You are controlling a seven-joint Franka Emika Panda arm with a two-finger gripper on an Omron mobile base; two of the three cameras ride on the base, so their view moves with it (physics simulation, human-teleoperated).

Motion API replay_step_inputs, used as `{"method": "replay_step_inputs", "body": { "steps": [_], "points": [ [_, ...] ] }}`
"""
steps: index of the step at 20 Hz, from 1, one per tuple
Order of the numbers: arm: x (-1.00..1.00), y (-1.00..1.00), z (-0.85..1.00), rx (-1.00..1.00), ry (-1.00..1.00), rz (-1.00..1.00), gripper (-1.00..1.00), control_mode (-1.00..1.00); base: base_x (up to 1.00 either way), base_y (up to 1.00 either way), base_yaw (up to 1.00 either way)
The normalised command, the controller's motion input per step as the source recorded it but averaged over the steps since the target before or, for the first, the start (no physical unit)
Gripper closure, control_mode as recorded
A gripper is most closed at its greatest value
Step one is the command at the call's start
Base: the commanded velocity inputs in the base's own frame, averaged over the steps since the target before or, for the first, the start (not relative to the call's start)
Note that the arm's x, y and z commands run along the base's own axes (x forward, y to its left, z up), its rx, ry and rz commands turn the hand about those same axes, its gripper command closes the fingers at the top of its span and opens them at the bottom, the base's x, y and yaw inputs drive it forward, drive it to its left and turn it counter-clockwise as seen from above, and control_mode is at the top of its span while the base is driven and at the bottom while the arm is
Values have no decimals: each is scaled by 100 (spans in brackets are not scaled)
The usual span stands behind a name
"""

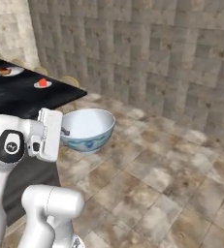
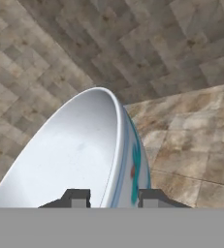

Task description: Take the smaller bowl and place it next to the appetizer plate on the dining counter , and place the larger bowl next to the plate with cooked food.

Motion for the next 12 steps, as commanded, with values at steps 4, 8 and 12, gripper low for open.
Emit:
{"method": "replay_step_inputs", "body": {
  "steps": [4, 8, 12],
  "points": [
    [0, 0, 0, 0, 0, 0, 100, 100, 100, -91, 50],
    [0, 0, 0, 0, 0, 0, 100, 100, 100, -99, 44],
    [0, 0, 0, 0, 0, 0, 100, 100, 99, -100, 40]
  ]
}}
